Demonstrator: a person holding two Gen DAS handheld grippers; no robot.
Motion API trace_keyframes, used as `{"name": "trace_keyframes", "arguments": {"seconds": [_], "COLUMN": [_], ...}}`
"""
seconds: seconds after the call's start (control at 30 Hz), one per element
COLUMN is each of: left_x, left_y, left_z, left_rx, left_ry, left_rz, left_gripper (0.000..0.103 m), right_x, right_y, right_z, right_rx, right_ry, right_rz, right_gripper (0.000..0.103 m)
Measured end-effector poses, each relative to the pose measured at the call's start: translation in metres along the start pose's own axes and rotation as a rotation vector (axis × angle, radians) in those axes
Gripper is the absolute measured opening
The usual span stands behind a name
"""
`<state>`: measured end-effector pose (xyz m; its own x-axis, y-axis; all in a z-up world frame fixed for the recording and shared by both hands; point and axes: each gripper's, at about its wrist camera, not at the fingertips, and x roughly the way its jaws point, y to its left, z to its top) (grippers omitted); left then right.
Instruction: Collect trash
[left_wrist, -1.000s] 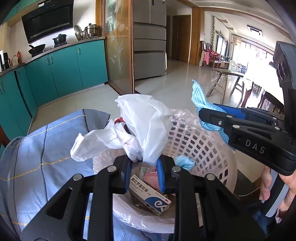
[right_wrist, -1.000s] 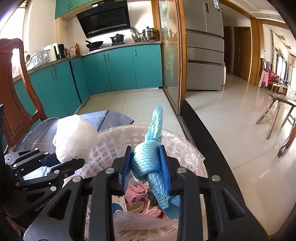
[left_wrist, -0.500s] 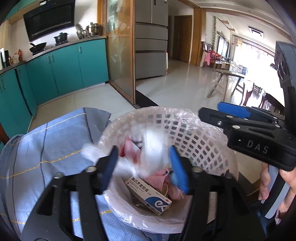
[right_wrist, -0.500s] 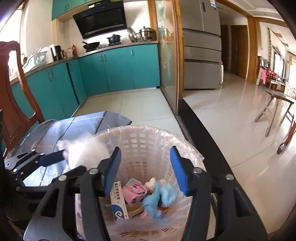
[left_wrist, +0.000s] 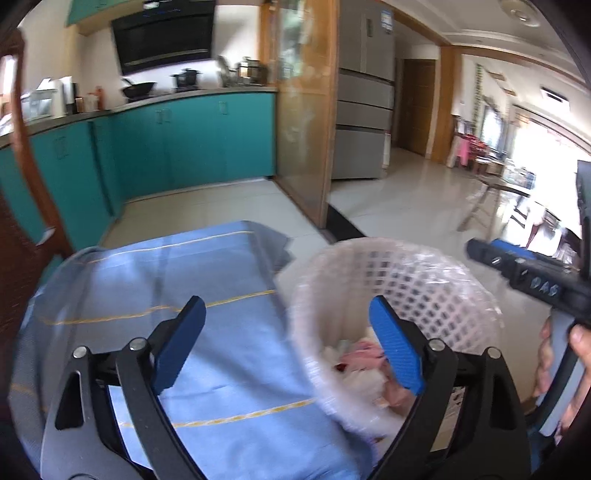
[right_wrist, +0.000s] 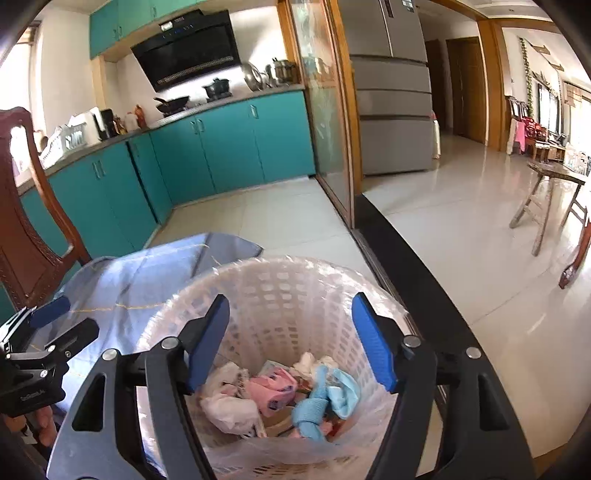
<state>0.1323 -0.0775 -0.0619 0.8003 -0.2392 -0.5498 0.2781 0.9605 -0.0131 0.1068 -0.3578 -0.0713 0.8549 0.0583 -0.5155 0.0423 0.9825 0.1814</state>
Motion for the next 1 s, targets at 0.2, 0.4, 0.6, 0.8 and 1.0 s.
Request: {"name": "trace_keyframes", "arguments": {"seconds": [0.2, 0.4, 0.6, 0.8, 1.0], "left_x": [-0.057, -0.121, -0.2, -0.244, -0.266], "left_y": [0.03, 0.049, 0.069, 0.075, 0.077], "left_z": [-0.011, -0.042, -0.047, -0.052, -0.052], "left_rx": [0.0, 0.095, 0.031, 0.015, 0.001], "left_ry": [-0.073, -0.051, -0.144, -0.188, -0.235], "left_rz": [0.115, 0.211, 0.235, 0.242, 0.236], "left_gripper": [0.1, 0.1, 0.1, 0.1, 0.1], "right_x": [-0.045, -0.1, -0.15, -0.19, -0.21], "right_y": [0.048, 0.104, 0.152, 0.178, 0.181], "right_z": [-0.019, -0.062, -0.061, -0.064, -0.068], "right_rx": [-0.101, -0.151, -0.232, -0.301, -0.296], "right_ry": [-0.197, -0.211, -0.228, -0.314, -0.347], "right_rz": [0.0, 0.077, 0.048, -0.01, -0.004], "right_gripper": [0.1, 0.1, 0.1, 0.1, 0.1]}}
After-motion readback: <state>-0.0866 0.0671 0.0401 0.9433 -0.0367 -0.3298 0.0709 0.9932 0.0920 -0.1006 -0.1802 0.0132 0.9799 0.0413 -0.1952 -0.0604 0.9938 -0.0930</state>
